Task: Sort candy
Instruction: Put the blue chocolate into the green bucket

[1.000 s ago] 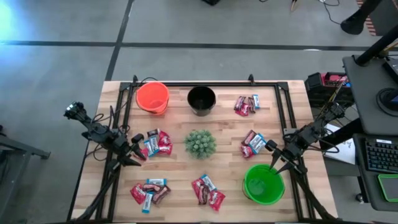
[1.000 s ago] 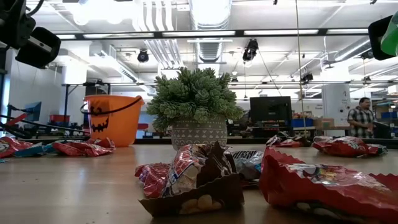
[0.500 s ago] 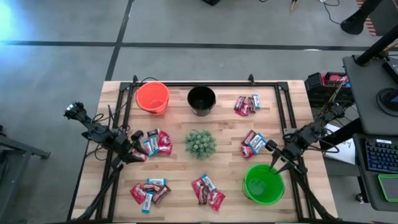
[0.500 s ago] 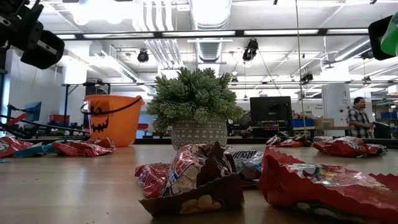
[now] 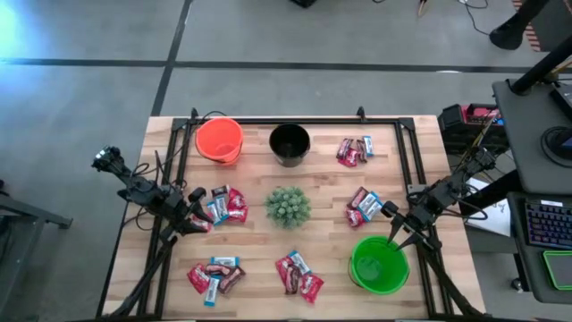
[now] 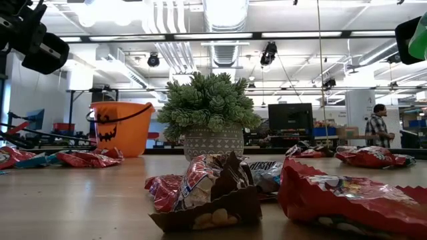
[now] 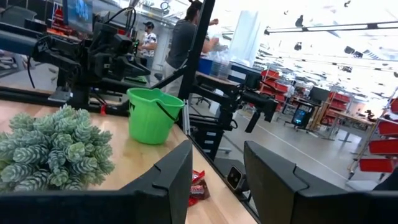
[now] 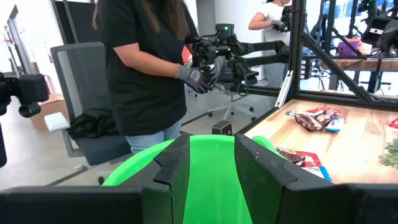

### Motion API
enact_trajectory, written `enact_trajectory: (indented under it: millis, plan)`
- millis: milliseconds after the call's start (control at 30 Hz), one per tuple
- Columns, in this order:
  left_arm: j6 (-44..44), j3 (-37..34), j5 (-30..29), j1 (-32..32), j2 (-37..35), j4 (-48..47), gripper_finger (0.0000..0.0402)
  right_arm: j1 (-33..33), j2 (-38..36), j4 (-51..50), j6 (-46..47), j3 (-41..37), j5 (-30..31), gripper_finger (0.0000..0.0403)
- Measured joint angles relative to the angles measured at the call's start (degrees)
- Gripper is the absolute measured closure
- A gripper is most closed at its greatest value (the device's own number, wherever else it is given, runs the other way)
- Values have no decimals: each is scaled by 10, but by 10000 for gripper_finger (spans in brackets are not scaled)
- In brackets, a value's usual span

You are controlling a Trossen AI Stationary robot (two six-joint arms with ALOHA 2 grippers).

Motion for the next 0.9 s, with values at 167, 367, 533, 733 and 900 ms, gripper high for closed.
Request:
enact_trajectory:
  millis: [167,367,533,733,900]
  plan:
    - [4,0,-8,0,0,2,274,0,0,0,0,0,0,287]
    - [2,0,-8,0,0,3,274,0,0,0,0,0,0,287]
    - [2,0,-6,0,0,3,274,0,0,0,0,0,0,287]
    - [-5,0,-5,0,0,6,274,0,0,0,-1,0,0,287]
    - [-18,0,-5,0,0,15,274,0,0,0,0,0,0,287]
